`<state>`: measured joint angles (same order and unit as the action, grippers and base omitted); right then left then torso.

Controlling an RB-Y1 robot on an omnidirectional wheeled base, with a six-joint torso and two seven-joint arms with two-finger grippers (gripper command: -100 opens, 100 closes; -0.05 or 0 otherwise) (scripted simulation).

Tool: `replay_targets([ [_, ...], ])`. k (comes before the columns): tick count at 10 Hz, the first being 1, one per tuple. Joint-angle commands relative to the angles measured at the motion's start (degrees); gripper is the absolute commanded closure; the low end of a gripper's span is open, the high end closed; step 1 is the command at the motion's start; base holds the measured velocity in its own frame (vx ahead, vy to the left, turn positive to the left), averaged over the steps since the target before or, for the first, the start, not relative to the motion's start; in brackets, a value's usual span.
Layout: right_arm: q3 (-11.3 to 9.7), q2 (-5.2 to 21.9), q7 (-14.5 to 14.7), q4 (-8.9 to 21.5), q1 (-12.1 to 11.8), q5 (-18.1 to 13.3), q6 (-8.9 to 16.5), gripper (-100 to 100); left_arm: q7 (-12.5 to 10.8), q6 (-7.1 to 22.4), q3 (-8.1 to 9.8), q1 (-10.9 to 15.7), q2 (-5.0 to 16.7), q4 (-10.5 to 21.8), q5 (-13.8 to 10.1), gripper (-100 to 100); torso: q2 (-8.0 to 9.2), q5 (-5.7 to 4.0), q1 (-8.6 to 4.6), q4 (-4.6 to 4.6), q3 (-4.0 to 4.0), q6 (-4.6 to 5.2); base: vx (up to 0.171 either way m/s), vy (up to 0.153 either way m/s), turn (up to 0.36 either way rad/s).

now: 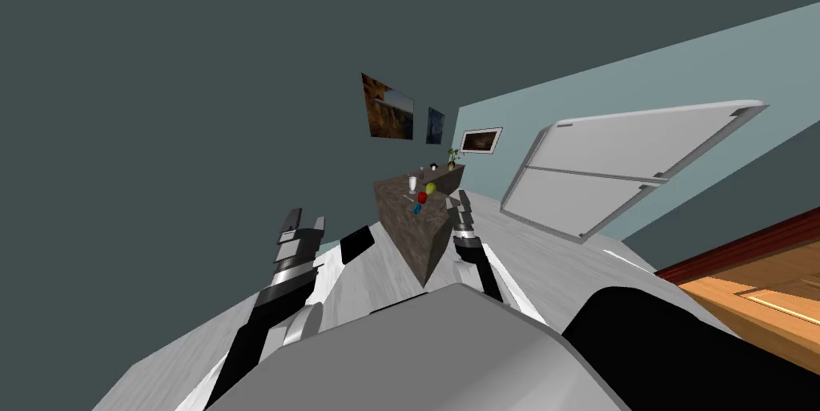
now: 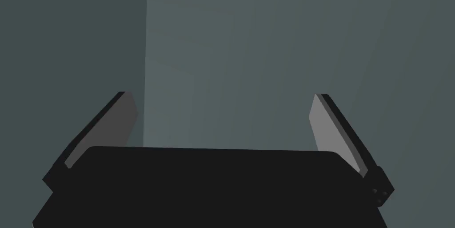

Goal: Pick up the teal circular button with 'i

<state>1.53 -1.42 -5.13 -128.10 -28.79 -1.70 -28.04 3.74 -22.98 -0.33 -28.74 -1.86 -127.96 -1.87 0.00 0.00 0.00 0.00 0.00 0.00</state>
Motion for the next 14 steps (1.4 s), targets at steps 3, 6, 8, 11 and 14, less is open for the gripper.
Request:
replay_targets([
  [3,1.18,5.34,1.47,1.38,2.42,5.11,-2.19,-100,0.0,0.0,0.0,0.0,0.0,0.0,0.0,0,-0.04,0.01,0.06,-0.01,-0.02,-0.01,0.008,0.022,0.053],
  [6,2.39,8.05,3.03,2.93,4.97,9.82,-4.43,-100,0.0,0.0,0.0,0.0,0.0,0.0,0.0,0,-0.06,0.02,0.1,-0.01,-0.03,0.0,0.014,0.03,0.058],
  [8,3.12,9.18,3.99,3.92,6.53,12.81,-5.78,-100,0.0,0.0,0.0,0.0,0.0,0.0,0.0,0,-0.07,0.02,0.08,-0.02,-0.04,0.0,0.015,0.028,0.05],
  [11,3.93,10.18,5.06,5.03,8.26,17.93,-7.25,-100,0.0,0.0,0.0,0.0,0.0,0.0,0.0,0,-0.07,0.03,0.12,-0.01,-0.04,-0.01,0.014,0.03,0.052],
  [14,4.79,11.07,6.25,6.25,10.14,22.15,-8.84,-100,0.0,0.0,0.0,0.0,0.0,0.0,0.0,0,-0.06,0.03,0.1,-0.02,-0.04,0.01,0.012,0.024,0.037],
])
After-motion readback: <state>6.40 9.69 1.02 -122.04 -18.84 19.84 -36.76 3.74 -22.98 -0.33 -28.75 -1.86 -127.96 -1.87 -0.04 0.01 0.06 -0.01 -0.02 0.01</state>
